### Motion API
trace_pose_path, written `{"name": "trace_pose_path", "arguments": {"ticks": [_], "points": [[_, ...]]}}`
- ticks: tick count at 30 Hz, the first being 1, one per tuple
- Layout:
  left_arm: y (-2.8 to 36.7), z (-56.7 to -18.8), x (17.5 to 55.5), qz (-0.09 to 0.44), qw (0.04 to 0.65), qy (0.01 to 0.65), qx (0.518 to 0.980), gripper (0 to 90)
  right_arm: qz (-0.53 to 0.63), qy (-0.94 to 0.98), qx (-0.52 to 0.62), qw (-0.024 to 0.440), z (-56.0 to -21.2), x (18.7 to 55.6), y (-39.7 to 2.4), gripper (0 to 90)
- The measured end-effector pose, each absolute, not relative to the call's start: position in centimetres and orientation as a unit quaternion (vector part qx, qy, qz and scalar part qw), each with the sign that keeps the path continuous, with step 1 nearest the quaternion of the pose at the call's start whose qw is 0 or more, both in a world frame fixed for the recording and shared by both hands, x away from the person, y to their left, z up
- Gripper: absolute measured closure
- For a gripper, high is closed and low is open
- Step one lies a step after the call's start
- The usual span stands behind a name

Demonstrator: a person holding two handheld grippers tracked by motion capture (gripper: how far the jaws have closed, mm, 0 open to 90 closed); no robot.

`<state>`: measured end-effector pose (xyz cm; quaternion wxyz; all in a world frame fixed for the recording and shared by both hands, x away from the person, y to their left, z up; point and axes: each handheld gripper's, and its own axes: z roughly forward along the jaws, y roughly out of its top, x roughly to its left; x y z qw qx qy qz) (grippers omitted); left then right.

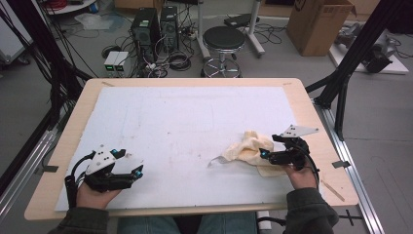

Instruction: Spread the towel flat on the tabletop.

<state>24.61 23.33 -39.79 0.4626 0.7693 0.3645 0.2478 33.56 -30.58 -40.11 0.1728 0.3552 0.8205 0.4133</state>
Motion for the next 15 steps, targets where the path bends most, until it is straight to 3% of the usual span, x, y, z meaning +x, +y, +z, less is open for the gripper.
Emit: {"name": "trace_pose_path", "arguments": {"ticks": [11, 15], "points": [[23.3, -39.9, 24.7, 0.246, 0.463, 0.364, 0.77, 19.7, 0.39, 0.832, 0.361, 0.16, -41.8, 33.9, -30.3, 35.5], [23.2, -39.9, 24.7, 0.247, 0.463, 0.362, 0.771, 19.7, 0.372, 0.841, 0.36, 0.156, -42.2, 34.1, -30.0, 43.6]]}}
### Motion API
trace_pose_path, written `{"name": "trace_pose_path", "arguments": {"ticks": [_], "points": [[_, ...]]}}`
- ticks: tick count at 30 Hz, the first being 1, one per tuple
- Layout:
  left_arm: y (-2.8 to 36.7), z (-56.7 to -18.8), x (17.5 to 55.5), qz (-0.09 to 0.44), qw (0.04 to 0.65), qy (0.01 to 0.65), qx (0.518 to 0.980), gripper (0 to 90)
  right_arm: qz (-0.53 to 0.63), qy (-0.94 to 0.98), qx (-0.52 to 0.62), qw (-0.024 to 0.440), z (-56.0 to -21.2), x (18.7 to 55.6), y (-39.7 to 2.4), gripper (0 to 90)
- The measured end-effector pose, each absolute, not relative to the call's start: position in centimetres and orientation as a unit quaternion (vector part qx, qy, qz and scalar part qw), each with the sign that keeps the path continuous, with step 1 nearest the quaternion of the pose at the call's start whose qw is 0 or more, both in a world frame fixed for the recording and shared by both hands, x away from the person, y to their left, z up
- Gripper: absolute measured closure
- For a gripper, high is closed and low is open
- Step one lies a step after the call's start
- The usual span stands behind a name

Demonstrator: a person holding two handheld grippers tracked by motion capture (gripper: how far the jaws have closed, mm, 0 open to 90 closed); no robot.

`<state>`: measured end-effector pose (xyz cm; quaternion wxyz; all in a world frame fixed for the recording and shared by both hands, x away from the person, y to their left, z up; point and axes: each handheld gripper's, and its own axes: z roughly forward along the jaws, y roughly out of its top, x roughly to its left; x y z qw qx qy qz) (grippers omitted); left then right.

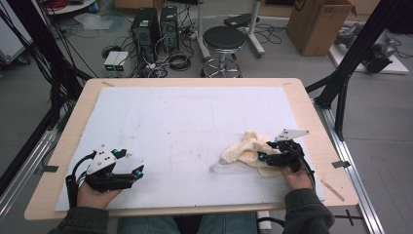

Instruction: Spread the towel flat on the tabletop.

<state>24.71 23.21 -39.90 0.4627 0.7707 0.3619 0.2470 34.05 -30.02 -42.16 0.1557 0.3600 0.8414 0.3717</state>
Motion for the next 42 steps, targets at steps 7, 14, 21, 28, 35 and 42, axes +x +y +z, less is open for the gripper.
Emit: {"name": "trace_pose_path", "arguments": {"ticks": [7, 14, 21, 28, 35, 42], "points": [[23.3, -39.9, 24.7, 0.246, 0.461, 0.363, 0.772, 19.7, 0.344, 0.856, 0.355, 0.148, -42.8, 34.4, -29.3, 56.9], [23.1, -40.0, 24.7, 0.245, 0.461, 0.362, 0.772, 19.8, 0.347, 0.856, 0.359, 0.133, -43.2, 34.5, -29.4, 66.7], [22.9, -40.1, 24.7, 0.244, 0.458, 0.357, 0.777, 19.8, 0.352, 0.85, 0.372, 0.123, -43.4, 34.5, -29.5, 72.7], [22.8, -40.2, 24.7, 0.243, 0.457, 0.354, 0.779, 19.8, 0.354, 0.85, 0.37, 0.122, -43.4, 34.4, -29.5, 77.2], [22.8, -40.2, 24.8, 0.244, 0.457, 0.352, 0.78, 19.8, 0.374, 0.84, 0.375, 0.115, -43.1, 34.5, -29.8, 78.0], [22.8, -40.2, 24.8, 0.243, 0.46, 0.355, 0.777, 19.8, 0.408, 0.827, 0.372, 0.105, -41.8, 34.3, -29.7, 78.0]]}}
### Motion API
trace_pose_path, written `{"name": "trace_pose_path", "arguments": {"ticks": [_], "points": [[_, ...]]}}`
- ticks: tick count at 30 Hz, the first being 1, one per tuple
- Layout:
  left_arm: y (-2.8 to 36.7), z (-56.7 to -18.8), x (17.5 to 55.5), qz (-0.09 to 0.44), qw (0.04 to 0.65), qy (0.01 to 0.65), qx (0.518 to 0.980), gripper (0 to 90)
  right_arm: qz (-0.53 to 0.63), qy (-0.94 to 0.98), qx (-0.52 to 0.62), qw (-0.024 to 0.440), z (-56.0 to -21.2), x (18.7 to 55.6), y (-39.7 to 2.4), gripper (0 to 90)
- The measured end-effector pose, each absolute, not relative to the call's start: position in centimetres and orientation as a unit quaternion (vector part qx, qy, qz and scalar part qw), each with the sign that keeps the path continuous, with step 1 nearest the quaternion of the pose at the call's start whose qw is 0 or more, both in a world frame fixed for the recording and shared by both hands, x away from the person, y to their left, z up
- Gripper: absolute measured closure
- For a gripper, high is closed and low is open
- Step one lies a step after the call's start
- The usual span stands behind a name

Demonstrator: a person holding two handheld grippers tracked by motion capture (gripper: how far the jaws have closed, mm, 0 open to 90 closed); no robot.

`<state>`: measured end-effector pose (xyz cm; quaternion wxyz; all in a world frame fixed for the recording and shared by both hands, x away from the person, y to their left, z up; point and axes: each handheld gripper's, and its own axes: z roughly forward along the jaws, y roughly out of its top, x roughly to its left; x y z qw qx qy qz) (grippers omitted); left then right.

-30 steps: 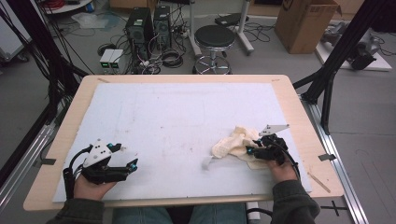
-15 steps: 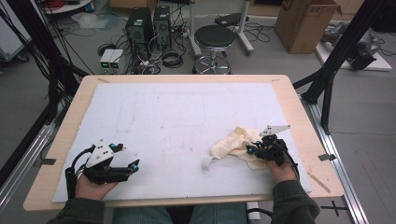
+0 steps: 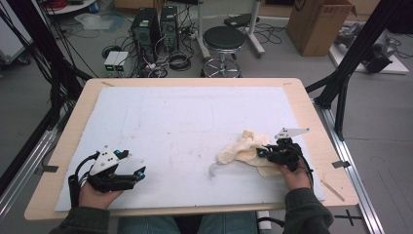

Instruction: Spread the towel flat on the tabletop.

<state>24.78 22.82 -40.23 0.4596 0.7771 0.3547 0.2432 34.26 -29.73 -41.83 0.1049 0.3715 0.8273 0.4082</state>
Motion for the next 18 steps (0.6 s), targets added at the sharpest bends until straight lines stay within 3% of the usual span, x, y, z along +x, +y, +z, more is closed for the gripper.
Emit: {"name": "trace_pose_path", "arguments": {"ticks": [18], "points": [[23.1, -40.1, 24.8, 0.245, 0.463, 0.357, 0.773, 19.8, 0.436, 0.829, 0.339, 0.086, -37.2, 34.9, -26.7, 78.1]]}}
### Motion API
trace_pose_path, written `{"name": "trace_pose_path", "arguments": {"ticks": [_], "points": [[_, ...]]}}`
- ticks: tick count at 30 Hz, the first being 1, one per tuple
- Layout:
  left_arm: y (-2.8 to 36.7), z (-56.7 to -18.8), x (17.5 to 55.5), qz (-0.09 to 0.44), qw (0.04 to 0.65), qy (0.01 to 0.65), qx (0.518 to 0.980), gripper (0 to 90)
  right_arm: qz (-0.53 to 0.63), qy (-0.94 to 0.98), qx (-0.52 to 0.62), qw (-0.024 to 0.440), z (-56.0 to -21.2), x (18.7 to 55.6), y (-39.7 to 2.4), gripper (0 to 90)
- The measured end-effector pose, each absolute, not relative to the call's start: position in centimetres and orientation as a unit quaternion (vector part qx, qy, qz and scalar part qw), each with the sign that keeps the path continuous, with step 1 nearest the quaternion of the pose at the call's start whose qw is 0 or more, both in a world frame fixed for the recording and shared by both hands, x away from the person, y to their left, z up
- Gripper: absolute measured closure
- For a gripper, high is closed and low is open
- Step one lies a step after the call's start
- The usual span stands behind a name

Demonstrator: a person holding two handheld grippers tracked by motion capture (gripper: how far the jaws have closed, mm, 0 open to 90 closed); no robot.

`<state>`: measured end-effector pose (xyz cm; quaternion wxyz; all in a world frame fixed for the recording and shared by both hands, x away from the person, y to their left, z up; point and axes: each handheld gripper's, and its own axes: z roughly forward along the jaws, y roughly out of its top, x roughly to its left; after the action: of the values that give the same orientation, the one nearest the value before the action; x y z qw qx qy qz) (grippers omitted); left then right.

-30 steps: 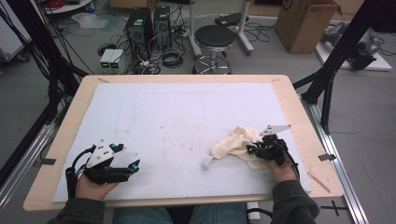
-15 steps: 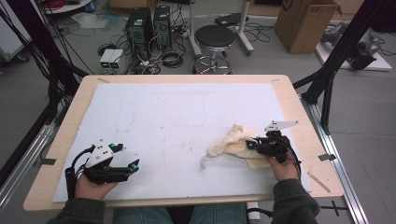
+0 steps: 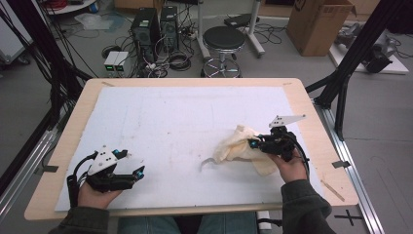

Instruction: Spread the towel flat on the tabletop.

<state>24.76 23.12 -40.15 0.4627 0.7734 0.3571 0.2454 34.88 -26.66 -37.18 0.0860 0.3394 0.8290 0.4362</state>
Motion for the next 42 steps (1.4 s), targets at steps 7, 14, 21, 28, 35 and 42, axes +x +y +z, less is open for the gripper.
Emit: {"name": "trace_pose_path", "arguments": {"ticks": [7, 14, 21, 28, 35, 42], "points": [[23.2, -40.2, 24.8, 0.247, 0.458, 0.358, 0.775, 19.8, 0.446, 0.83, 0.324, 0.086, -36.0, 35.2, -25.2, 78.1], [23.2, -40.2, 24.8, 0.246, 0.462, 0.358, 0.773, 19.8, 0.458, 0.83, 0.31, 0.079, -35.1, 35.6, -23.0, 78.1], [23.1, -40.2, 24.9, 0.245, 0.462, 0.359, 0.773, 19.8, 0.472, 0.828, 0.295, 0.071, -34.9, 36.1, -20.5, 78.0], [23.2, -40.2, 24.9, 0.246, 0.463, 0.357, 0.773, 19.8, 0.477, 0.831, 0.278, 0.064, -34.8, 36.6, -17.5, 78.0], [23.4, -40.1, 24.9, 0.248, 0.466, 0.361, 0.769, 19.6, 0.486, 0.832, 0.264, 0.053, -34.4, 36.8, -14.9, 77.9], [23.5, -40.1, 24.9, 0.249, 0.468, 0.364, 0.766, 19.6, 0.489, 0.834, 0.253, 0.043, -34.2, 36.9, -13.2, 77.7]]}}
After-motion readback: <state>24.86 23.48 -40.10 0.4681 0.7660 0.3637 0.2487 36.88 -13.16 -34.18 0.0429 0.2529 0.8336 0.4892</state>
